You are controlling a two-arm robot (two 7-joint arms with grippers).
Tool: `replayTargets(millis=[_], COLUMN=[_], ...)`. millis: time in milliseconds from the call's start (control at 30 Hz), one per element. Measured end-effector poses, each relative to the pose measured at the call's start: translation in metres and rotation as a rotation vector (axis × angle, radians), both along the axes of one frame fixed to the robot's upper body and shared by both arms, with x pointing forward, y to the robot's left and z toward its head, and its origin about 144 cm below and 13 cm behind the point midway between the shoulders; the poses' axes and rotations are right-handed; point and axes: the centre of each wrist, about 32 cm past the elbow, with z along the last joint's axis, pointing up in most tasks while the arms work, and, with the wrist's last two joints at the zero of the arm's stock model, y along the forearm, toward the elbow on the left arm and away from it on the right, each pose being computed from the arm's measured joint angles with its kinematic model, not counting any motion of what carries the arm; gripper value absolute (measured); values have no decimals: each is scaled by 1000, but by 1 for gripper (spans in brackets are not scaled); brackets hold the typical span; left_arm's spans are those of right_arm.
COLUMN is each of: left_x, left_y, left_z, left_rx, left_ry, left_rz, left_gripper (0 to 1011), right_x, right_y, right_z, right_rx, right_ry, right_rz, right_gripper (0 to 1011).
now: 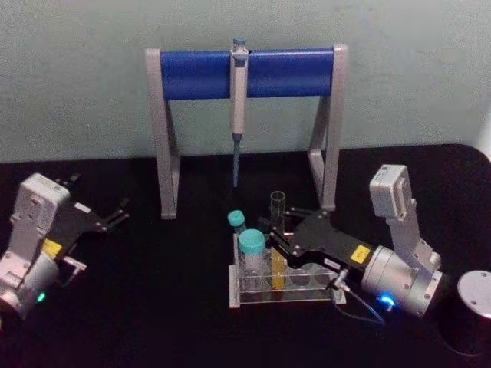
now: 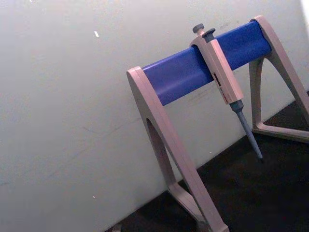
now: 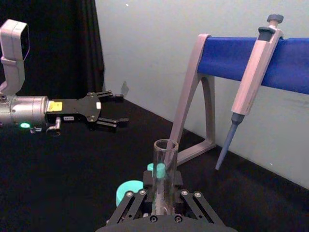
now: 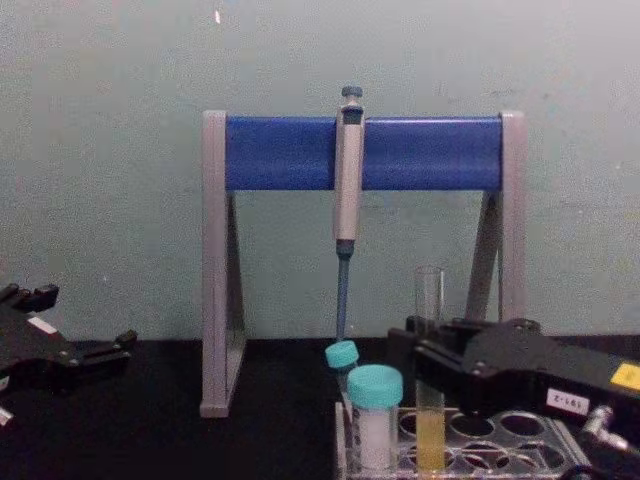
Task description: Pick up the test tube from the test tube rack, shake it, then place it back into the test tube rack.
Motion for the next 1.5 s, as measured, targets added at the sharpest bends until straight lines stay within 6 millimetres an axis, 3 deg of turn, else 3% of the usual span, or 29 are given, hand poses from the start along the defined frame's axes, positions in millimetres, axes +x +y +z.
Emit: replayTargets(millis=[400, 933, 1000, 1167, 1500], left_x=[0, 0, 0, 0, 0], left_y=[0, 0, 0, 0, 0], left_z=[0, 0, 0, 0, 0], left_rx=[0, 0, 0, 0, 0], left_ry=[0, 0, 0, 0, 0], left_rz=[0, 0, 0, 0, 0], left_gripper=[1001, 1001, 1001, 1001, 1001], right_x=[0, 0, 0, 0, 0], right_y=[0, 0, 0, 0, 0], right_z=[0, 1, 1, 1, 1], right_rx=[3, 4, 4, 4, 4], right_ry=[1, 2, 2, 2, 2], right_rz=[0, 1, 1, 2, 2], right_gripper=[265, 799, 813, 977, 1000])
